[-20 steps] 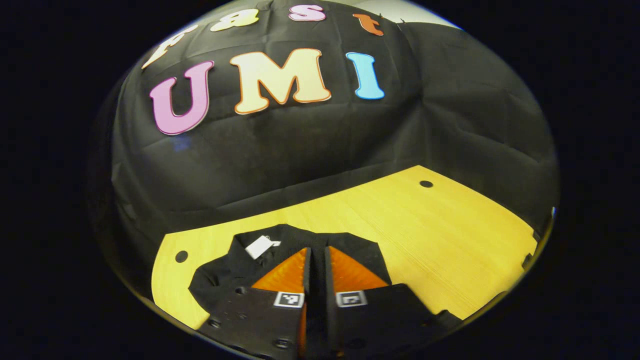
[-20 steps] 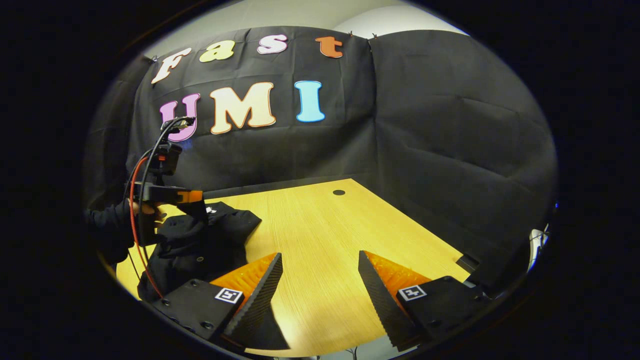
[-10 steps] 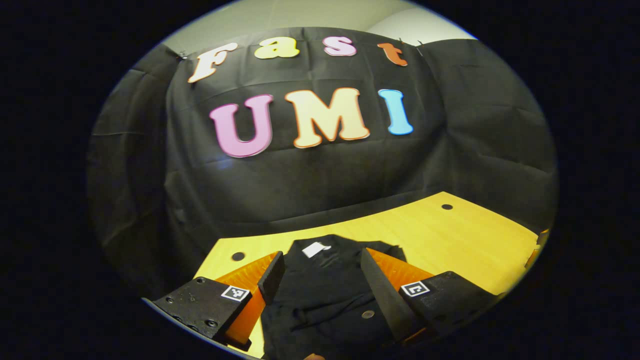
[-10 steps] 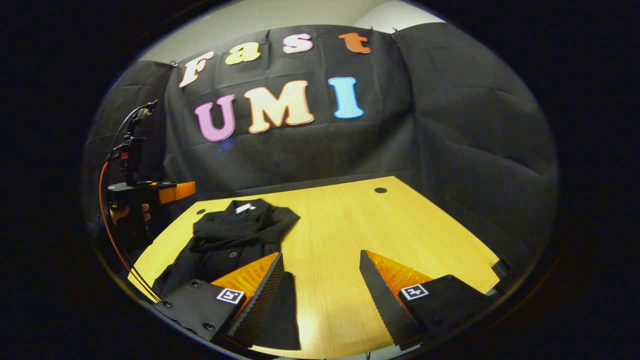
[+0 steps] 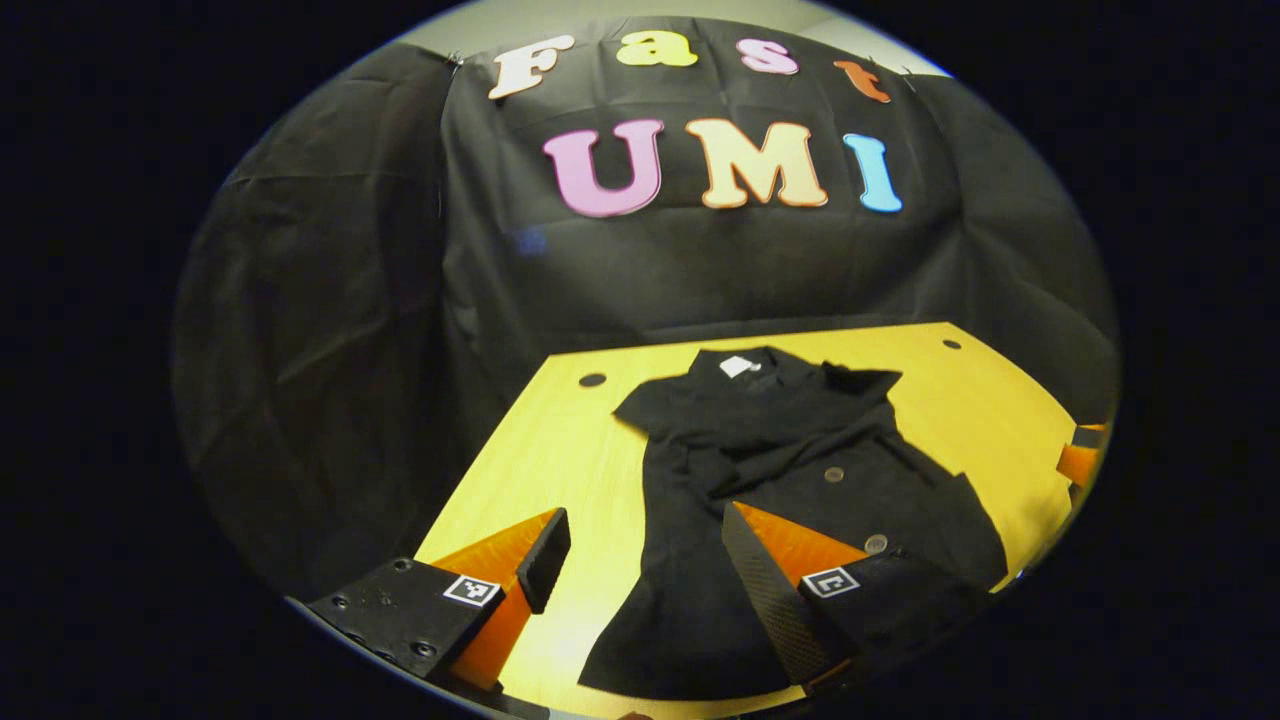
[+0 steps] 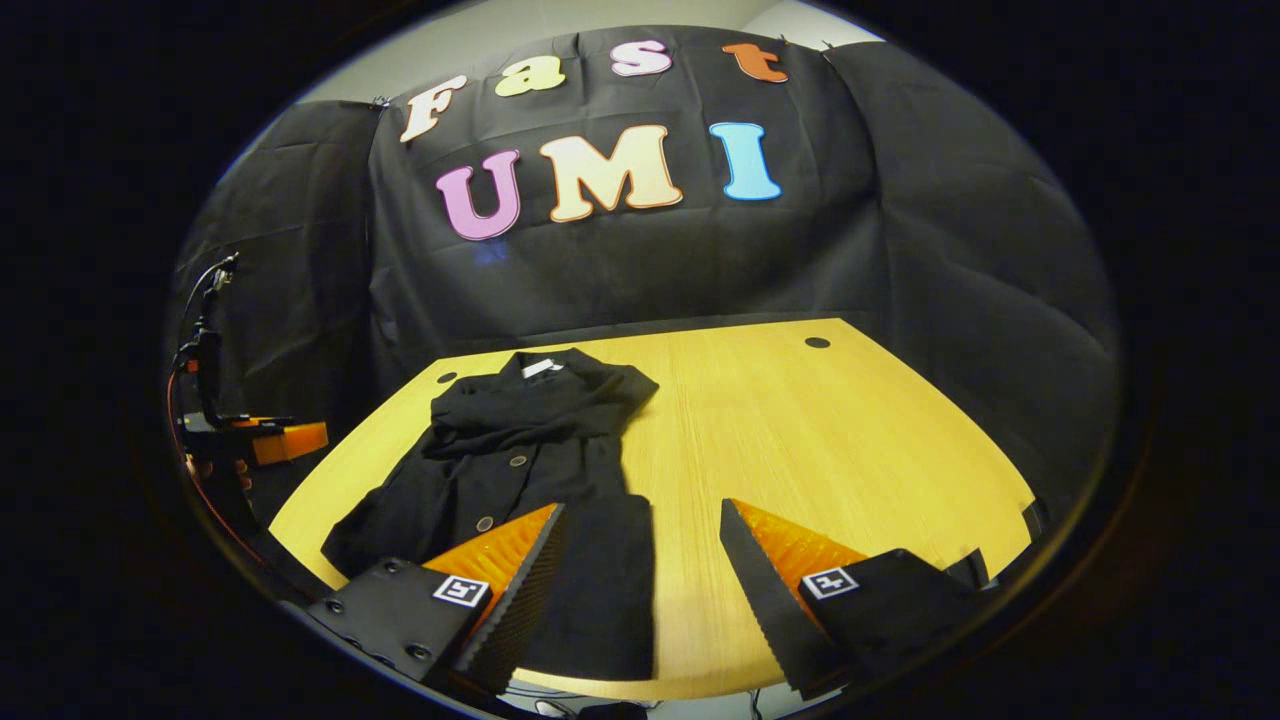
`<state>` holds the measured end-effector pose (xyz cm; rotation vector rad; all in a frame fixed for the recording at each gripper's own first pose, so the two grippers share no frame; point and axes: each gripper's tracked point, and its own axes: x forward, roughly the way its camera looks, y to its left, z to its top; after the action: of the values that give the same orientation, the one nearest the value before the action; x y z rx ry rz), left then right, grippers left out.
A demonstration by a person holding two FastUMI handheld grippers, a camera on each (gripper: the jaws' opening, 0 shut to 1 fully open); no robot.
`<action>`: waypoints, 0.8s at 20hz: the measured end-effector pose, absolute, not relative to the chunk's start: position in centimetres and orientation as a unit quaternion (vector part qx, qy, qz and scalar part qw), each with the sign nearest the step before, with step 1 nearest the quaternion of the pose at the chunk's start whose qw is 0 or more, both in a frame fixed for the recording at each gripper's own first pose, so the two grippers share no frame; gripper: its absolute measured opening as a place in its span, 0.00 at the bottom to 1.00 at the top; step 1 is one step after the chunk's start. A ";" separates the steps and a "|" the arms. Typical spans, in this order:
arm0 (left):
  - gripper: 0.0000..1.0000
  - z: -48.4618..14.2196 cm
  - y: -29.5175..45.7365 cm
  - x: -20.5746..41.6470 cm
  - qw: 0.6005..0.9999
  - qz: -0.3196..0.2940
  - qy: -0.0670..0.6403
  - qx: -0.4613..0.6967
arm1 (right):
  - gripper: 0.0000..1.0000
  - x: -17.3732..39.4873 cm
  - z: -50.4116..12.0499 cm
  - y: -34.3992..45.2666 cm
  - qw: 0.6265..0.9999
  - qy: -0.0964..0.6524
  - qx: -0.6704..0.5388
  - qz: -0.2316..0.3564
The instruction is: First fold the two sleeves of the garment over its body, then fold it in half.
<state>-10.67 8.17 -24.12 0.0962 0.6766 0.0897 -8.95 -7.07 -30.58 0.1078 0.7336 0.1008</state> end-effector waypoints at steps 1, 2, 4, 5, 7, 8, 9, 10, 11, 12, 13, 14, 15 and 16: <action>0.94 -24.8 8.5 -11.6 0.938 0.042 0.342 0.045 | 0.98 -9.6 -31.1 -6.7 0.928 0.366 0.050 0.049; 0.94 -25.6 8.6 -12.5 0.934 0.040 0.352 0.042 | 0.98 -10.3 -31.6 -6.5 0.925 0.373 0.047 0.048; 0.94 -27.4 8.5 -14.2 0.926 0.030 0.374 0.035 | 0.98 -11.6 -32.8 -6.1 0.920 0.388 0.041 0.044; 0.94 -28.3 8.3 -15.0 0.921 0.024 0.387 0.032 | 0.98 -12.3 -33.5 -6.0 0.916 0.396 0.036 0.043; 0.94 -30.5 8.2 -16.7 0.909 0.016 0.415 0.027 | 0.94 -13.6 -35.2 -6.0 0.906 0.420 0.026 0.039; 0.94 -31.6 8.1 -17.8 0.899 0.013 0.437 0.024 | 0.94 -14.3 -35.9 -5.9 0.902 0.430 0.021 0.039; 0.95 -32.4 8.1 -18.5 0.894 0.012 0.448 0.021 | 0.98 -14.8 -36.7 -5.9 0.897 0.440 0.015 0.037; 0.95 -33.1 8.2 -19.1 0.889 0.014 0.458 0.016 | 0.98 -15.4 -37.4 -5.9 0.892 0.450 0.011 0.037; 0.95 -33.6 8.3 -19.6 0.885 0.016 0.466 0.009 | 0.94 -15.9 -38.1 -5.8 0.887 0.460 0.009 0.037; 0.95 -34.1 8.4 -20.2 0.881 0.019 0.472 0.004 | 0.98 -16.5 -38.9 -5.9 0.881 0.471 0.007 0.036; 0.95 -34.6 8.4 -20.7 0.876 0.021 0.483 -0.001 | 0.98 -17.2 -39.6 -5.8 0.873 0.487 0.007 0.034; 0.95 -35.1 8.5 -21.3 0.873 0.021 0.488 -0.004 | 0.94 -17.5 -40.4 -5.7 0.868 0.496 0.008 0.034; 0.95 -35.7 8.5 -21.8 0.868 0.021 0.496 -0.004 | 0.94 -17.9 -40.9 -5.7 0.863 0.504 0.008 0.033; 0.95 -36.2 8.3 -22.7 0.861 0.018 0.509 -0.008 | 0.94 -18.4 -41.4 -5.7 0.857 0.514 0.007 0.033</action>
<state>-22.69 8.29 -36.24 -0.0162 1.0671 0.0380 -18.36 -5.66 -41.45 0.0140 1.0798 0.0694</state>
